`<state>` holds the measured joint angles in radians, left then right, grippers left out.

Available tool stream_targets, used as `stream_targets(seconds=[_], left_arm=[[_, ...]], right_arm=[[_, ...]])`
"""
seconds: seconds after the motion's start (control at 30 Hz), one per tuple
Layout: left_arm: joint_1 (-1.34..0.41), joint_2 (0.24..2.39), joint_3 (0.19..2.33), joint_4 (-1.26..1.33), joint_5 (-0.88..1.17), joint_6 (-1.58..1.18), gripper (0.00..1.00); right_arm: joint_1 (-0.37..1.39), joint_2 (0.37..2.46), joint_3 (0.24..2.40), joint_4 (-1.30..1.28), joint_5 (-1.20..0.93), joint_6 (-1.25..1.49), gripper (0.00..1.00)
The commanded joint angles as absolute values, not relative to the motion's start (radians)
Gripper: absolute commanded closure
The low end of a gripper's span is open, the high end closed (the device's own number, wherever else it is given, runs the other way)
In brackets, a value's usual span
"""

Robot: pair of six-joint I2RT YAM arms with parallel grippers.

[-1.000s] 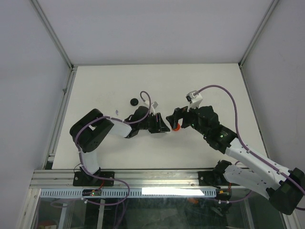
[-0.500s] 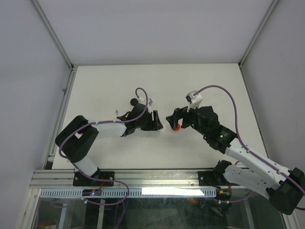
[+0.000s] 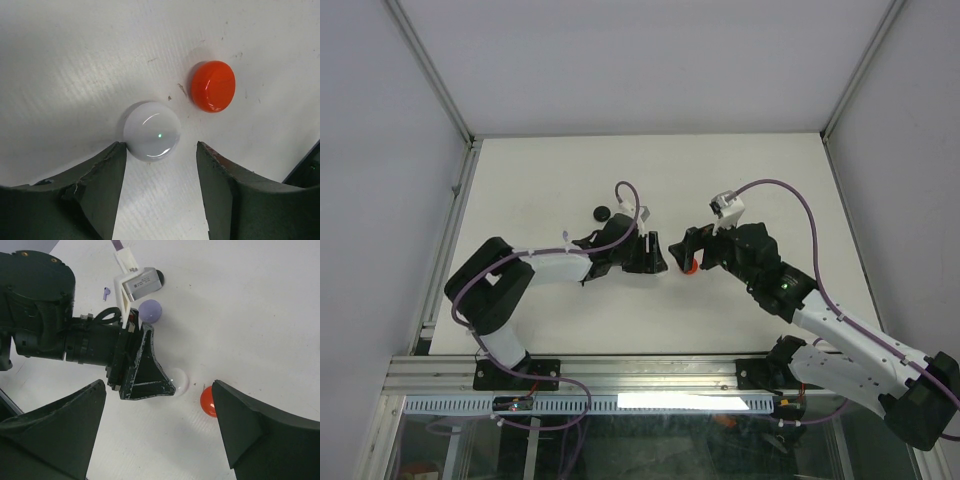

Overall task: Insert the wireless bluetooth earbuds into the charging case
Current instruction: Place the charging case at the center of the board, then pick up the charging case at the center of the board.

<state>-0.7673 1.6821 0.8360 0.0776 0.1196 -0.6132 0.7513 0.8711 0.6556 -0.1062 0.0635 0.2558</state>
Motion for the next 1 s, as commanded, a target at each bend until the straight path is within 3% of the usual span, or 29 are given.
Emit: stream_targets(seconds=[0.0,0.17,0.33,0.67,0.97], left_arm=[[-0.793,1.739,0.892,0.161,0.204,-0.624,0.42],[-0.806,1.748,0.900,0.197,0.238,-0.637,0.43],[-0.796,1.661,0.890,0.133,0.138,-0.584,0.40],[-0.621,1.536,0.933,-0.050,-0.024,-0.430,0.36],[-0.463,1.658,1.119,-0.129,-0.129,-0.270,0.32]], right_arm=[[0.755,0.851,0.654,-0.054,0.066,0.253,0.10],[0.755,0.841,0.649,-0.059,0.075,0.251,0.10],[0.755,0.842,0.648,-0.061,0.078,0.247,0.09],[0.755,0.835,0.637,-0.053,0.098,0.236,0.08],[0.755,0.848,0.625,-0.042,0.100,0.226,0.06]])
